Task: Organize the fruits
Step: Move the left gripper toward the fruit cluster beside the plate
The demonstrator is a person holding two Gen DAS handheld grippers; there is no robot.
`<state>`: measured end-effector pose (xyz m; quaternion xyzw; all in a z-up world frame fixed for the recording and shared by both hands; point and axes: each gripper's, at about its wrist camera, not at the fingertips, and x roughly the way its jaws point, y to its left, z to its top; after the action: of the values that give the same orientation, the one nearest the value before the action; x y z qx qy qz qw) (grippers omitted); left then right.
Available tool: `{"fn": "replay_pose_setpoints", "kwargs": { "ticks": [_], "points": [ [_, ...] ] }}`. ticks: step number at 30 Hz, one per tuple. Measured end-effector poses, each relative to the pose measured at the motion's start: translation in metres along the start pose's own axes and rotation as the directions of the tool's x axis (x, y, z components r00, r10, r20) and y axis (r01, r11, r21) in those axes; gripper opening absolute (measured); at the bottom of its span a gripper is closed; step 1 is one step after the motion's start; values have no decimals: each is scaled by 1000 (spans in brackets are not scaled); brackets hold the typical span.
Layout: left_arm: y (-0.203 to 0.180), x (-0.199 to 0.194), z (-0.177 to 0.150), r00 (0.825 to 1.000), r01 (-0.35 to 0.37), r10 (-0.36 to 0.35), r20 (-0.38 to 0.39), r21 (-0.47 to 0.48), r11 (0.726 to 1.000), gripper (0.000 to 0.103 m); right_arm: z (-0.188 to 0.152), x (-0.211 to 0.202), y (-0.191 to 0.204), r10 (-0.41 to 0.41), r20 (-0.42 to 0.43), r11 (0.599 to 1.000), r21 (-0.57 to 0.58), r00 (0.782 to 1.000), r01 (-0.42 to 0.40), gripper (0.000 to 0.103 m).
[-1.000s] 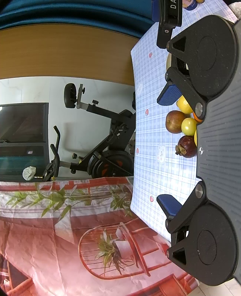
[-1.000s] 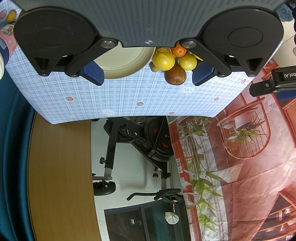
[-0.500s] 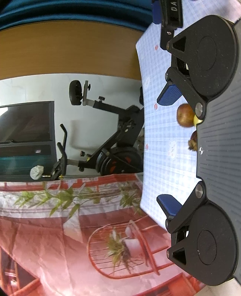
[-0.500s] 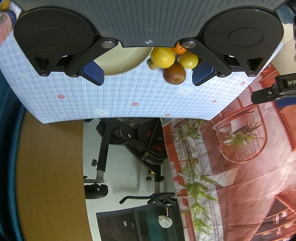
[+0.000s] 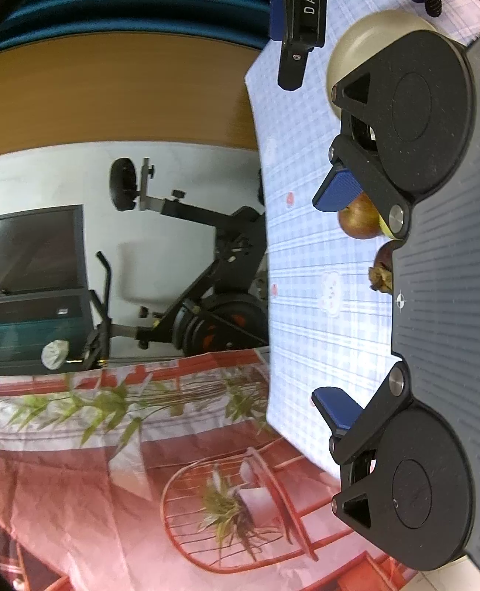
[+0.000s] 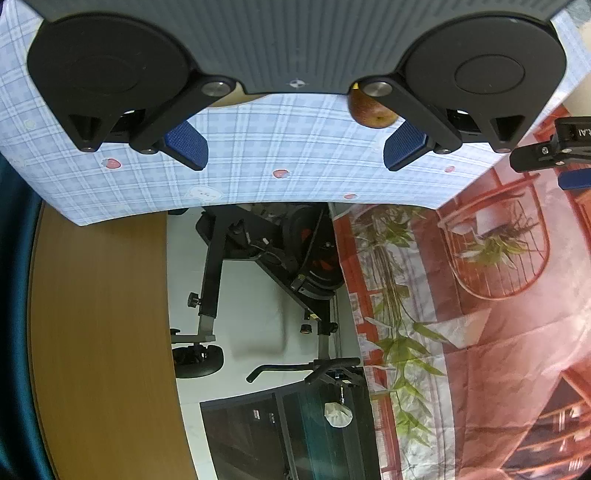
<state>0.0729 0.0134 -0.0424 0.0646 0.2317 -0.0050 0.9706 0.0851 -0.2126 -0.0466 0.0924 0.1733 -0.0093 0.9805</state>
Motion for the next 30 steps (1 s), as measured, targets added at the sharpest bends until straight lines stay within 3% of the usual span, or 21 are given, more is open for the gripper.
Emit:
{"fn": "replay_pose_setpoints", "kwargs": {
  "ticks": [6, 12, 22, 26, 30],
  "points": [
    [7, 13, -8, 999, -15, 15, -42, 8, 1000, 92, -12, 11, 0, -57, 4, 998, 5, 998, 57, 103],
    [12, 10, -17, 997, 35, -37, -71, -18, 999, 88, -24, 9, 3, -101, 13, 995, 24, 995, 101, 103],
    [16, 0, -34, 983, 177, -181, -41, -93, 980, 88, -32, -6, 24, -76, 12, 995, -70, 997, 76, 103],
    [10, -5, -34, 986, 163, -166, -31, -74, 984, 88, -27, -15, 25, -65, 24, 995, -75, 998, 66, 103],
    [10, -10, -21, 993, 112, -110, 35, -77, 991, 88, -18, -25, 20, -63, 76, 996, -60, 995, 67, 103]
  ]
}}
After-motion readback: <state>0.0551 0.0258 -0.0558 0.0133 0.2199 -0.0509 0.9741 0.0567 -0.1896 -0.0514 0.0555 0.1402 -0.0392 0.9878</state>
